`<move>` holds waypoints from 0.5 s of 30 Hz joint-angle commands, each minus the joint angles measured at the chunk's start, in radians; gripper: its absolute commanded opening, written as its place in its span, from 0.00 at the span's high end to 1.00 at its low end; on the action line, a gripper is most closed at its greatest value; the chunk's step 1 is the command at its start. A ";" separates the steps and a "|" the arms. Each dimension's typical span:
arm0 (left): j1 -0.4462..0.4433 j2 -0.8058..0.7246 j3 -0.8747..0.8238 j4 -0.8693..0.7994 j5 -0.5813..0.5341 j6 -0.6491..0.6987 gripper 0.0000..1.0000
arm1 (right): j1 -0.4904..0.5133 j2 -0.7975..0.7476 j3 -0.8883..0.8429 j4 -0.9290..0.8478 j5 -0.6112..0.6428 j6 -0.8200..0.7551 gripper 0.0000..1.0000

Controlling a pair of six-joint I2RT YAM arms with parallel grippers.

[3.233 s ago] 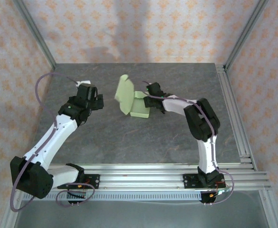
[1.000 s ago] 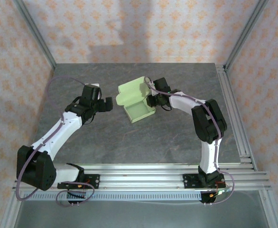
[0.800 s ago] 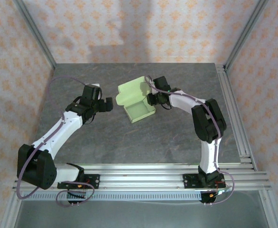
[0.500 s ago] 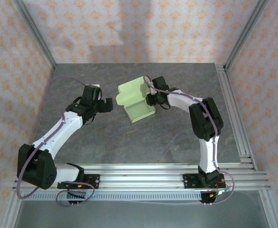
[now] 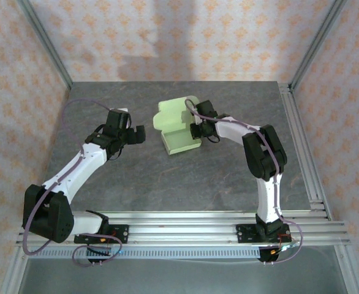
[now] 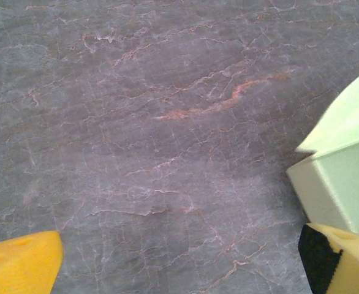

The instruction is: Fold the paper box

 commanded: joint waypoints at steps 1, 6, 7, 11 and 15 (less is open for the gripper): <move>0.048 0.008 -0.049 0.055 -0.015 -0.085 0.00 | 0.001 -0.099 -0.027 0.057 0.037 0.020 0.89; 0.192 0.030 -0.148 0.203 0.182 -0.253 0.00 | -0.008 -0.177 -0.065 0.121 -0.022 0.056 0.89; 0.208 0.037 -0.167 0.256 0.242 -0.297 0.00 | -0.011 -0.196 -0.076 0.141 -0.048 0.066 0.88; 0.212 0.111 -0.202 0.446 0.452 -0.389 0.01 | -0.013 -0.267 -0.124 0.256 -0.166 0.098 0.88; 0.171 0.193 -0.206 0.646 0.616 -0.463 0.06 | -0.009 -0.327 -0.178 0.404 -0.263 0.127 0.88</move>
